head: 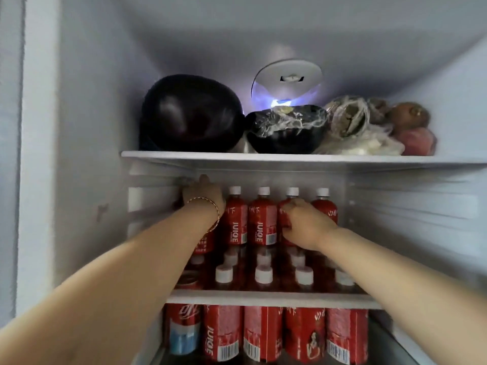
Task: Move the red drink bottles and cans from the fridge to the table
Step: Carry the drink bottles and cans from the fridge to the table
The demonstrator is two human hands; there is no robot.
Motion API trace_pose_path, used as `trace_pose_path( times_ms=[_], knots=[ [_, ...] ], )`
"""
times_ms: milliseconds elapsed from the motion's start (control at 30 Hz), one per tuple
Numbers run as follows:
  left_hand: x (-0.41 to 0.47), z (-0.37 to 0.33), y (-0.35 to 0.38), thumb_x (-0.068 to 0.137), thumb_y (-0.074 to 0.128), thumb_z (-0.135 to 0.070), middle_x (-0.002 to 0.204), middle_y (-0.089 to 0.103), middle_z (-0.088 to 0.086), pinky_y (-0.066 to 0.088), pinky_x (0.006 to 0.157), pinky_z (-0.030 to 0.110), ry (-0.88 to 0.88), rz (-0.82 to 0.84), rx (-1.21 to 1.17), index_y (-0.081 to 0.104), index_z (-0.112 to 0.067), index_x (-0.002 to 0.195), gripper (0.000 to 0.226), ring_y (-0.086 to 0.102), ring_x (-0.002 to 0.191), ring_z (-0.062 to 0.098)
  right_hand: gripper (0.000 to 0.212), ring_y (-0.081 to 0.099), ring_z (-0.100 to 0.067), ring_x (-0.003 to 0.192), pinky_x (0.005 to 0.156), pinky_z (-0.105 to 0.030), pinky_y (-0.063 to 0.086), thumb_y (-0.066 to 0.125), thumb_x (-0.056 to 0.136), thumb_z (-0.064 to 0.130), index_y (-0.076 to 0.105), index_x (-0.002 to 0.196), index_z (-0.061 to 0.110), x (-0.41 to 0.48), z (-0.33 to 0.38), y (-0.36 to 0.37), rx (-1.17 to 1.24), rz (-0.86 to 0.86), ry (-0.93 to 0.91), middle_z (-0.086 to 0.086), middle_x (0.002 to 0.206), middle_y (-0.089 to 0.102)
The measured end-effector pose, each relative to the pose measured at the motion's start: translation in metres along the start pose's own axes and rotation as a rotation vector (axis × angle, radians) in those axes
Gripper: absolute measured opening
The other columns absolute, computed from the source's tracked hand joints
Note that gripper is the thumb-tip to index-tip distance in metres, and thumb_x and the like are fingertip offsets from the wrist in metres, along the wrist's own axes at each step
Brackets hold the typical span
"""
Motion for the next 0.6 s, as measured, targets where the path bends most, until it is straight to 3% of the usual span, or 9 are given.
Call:
trace_pose_path(
  times_ms=[133, 233, 333, 467, 533, 600],
  knots=[
    [-0.006, -0.018, -0.014, 0.092, 0.052, -0.029, 0.126, 0.048, 0.011, 0.045, 0.086, 0.036, 0.076, -0.102, 0.121, 0.058, -0.009, 0.121, 0.036, 0.049, 0.115, 0.033, 0.068, 0.025, -0.029, 0.139, 0.114, -0.039, 0.028, 0.056, 0.091, 0.026, 0.022, 0.149, 0.015, 0.047, 0.003, -0.007, 0.044, -0.078, -0.053, -0.011, 0.152, 0.025],
    [-0.022, -0.039, -0.036, 0.091, 0.052, -0.023, 0.119, 0.056, 0.011, 0.047, 0.083, 0.037, 0.179, -0.2, 0.112, 0.06, -0.009, 0.113, 0.027, 0.054, 0.111, 0.031, 0.066, 0.029, -0.032, 0.137, 0.112, -0.038, 0.028, 0.05, 0.095, 0.035, 0.019, 0.15, 0.014, 0.079, 0.006, -0.006, 0.097, -0.092, -0.031, -0.016, 0.15, 0.032],
    [-0.043, -0.055, -0.043, 0.093, 0.047, -0.025, 0.119, 0.055, 0.008, 0.046, 0.082, 0.034, 0.302, -0.251, 0.117, 0.058, -0.011, 0.111, 0.025, 0.053, 0.11, 0.028, 0.064, 0.043, -0.032, 0.13, 0.108, -0.037, 0.034, 0.051, 0.093, 0.041, 0.028, 0.146, 0.013, 0.1, 0.006, 0.007, 0.206, -0.087, -0.003, -0.017, 0.143, 0.043],
    [-0.054, -0.053, -0.048, 0.094, 0.047, -0.035, 0.117, 0.054, 0.003, 0.045, 0.081, 0.033, 0.314, -0.307, 0.081, 0.055, -0.014, 0.109, 0.027, 0.051, 0.111, 0.023, 0.047, 0.054, -0.023, 0.118, 0.093, -0.02, 0.037, 0.069, 0.085, 0.017, 0.053, 0.128, 0.007, 0.096, -0.009, -0.003, 0.671, -0.305, 0.016, -0.011, 0.13, 0.057],
    [-0.055, -0.052, -0.049, 0.091, 0.051, -0.041, 0.117, 0.055, 0.003, 0.044, 0.081, 0.032, 0.317, -0.284, 0.08, 0.054, -0.016, 0.108, 0.03, 0.052, 0.11, 0.023, 0.051, 0.058, -0.018, 0.108, 0.085, -0.014, 0.038, 0.078, 0.076, 0.016, 0.058, 0.121, 0.007, 0.084, -0.011, -0.01, 0.807, -0.351, -0.012, -0.007, 0.119, 0.063],
    [-0.054, -0.055, -0.049, 0.086, 0.057, -0.048, 0.115, 0.056, 0.002, 0.042, 0.077, 0.03, 0.35, -0.249, 0.099, 0.052, -0.017, 0.106, 0.038, 0.053, 0.108, 0.022, 0.06, 0.06, -0.018, 0.103, 0.085, -0.02, 0.045, 0.084, 0.067, 0.018, 0.057, 0.12, 0.01, 0.073, -0.008, -0.016, 0.895, -0.36, -0.039, -0.004, 0.108, 0.065]
  ],
)
Point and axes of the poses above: each hand's wrist, its own x-axis towards the middle knuckle, its own y-axis out of the palm, z = x × y, the point moved 10 cm from there along x, towards the middle knuckle
